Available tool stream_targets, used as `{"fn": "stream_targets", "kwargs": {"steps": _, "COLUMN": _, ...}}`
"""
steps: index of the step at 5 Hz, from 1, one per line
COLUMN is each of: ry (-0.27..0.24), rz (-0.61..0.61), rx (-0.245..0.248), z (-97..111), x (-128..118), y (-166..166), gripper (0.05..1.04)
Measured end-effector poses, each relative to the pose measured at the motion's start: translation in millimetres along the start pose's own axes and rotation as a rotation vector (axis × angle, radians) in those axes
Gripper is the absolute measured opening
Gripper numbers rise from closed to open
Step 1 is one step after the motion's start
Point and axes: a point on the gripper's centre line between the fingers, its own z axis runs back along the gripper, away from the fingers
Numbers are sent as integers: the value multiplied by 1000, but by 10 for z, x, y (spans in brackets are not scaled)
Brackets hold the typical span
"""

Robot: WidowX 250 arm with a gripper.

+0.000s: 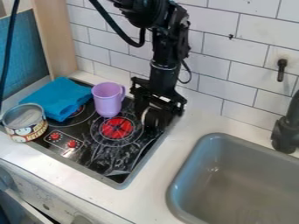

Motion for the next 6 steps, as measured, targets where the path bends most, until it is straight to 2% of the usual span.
{"fn": "stream_targets", "kwargs": {"steps": 1, "ry": -1, "rz": 24, "rx": 14, "z": 13, "x": -56, "y": 24, "gripper": 658}}
{"fn": "stream_targets", "kwargs": {"steps": 2, "ry": -18, "rz": 40, "rx": 12, "z": 139, "x": -179, "y": 39, "gripper": 658}}
{"fn": "stream_targets", "kwargs": {"steps": 3, "ry": -42, "rz": -11, "rx": -111, "z": 296, "x": -430, "y": -124, "gripper": 658}}
{"fn": "stream_targets", "kwargs": {"steps": 4, "ry": 35, "rz": -7, "rx": -163, "z": 220, "x": -691, "y": -206, "gripper": 658}}
{"fn": "stream_targets", "kwargs": {"steps": 5, "ry": 86, "rz": 82, "rx": -203, "z": 109, "x": -908, "y": 10, "gripper": 658}}
{"fn": "stream_targets", "kwargs": {"steps": 6, "ry": 81, "rz": 128, "rx": -178, "z": 85, "x": -926, "y": 166, "gripper": 658}}
